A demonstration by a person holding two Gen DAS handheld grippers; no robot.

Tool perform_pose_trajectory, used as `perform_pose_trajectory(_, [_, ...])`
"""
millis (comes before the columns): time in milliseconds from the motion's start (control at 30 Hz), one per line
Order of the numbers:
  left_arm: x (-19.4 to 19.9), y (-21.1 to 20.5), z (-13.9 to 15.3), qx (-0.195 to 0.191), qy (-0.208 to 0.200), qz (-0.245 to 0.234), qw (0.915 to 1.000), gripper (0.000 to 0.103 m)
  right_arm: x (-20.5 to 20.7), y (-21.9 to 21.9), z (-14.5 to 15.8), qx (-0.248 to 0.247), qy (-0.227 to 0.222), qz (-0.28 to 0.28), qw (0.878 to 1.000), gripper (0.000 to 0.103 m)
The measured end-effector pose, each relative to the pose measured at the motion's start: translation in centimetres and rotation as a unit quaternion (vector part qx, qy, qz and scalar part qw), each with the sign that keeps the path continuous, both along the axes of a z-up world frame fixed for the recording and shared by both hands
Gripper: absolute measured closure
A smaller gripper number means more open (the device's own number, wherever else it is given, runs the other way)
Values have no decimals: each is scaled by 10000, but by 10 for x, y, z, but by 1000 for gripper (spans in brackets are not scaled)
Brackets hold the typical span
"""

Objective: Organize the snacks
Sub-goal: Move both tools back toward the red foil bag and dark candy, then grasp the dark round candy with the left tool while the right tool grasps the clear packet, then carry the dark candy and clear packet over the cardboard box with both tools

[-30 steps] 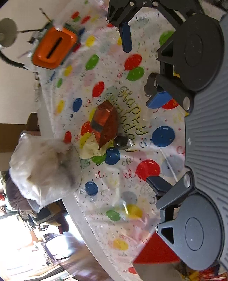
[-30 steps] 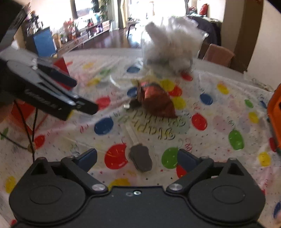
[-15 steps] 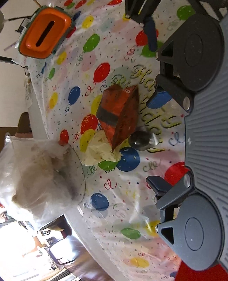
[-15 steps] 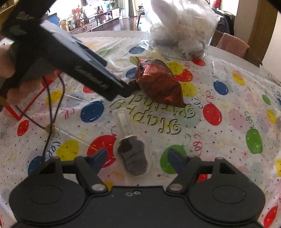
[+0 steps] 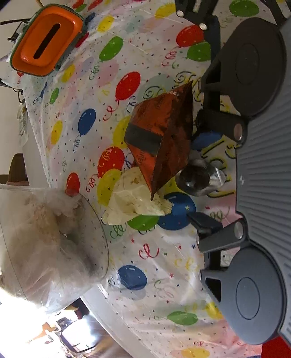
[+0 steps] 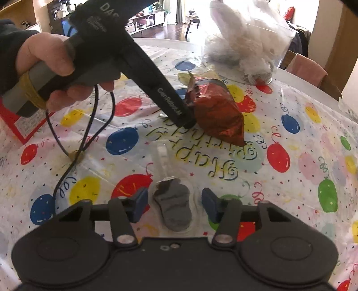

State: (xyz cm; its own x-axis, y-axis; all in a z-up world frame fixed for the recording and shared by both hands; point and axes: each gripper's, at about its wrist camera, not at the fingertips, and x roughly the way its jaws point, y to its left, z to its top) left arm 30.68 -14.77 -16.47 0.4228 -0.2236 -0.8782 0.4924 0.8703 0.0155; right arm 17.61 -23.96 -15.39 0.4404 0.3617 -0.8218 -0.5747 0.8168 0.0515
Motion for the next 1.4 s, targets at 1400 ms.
perform_pose_trajectory(1400, [-138,112,114,-802,-394,1408,9860,70,-75,8,94,811,-188,-1126,9901,63])
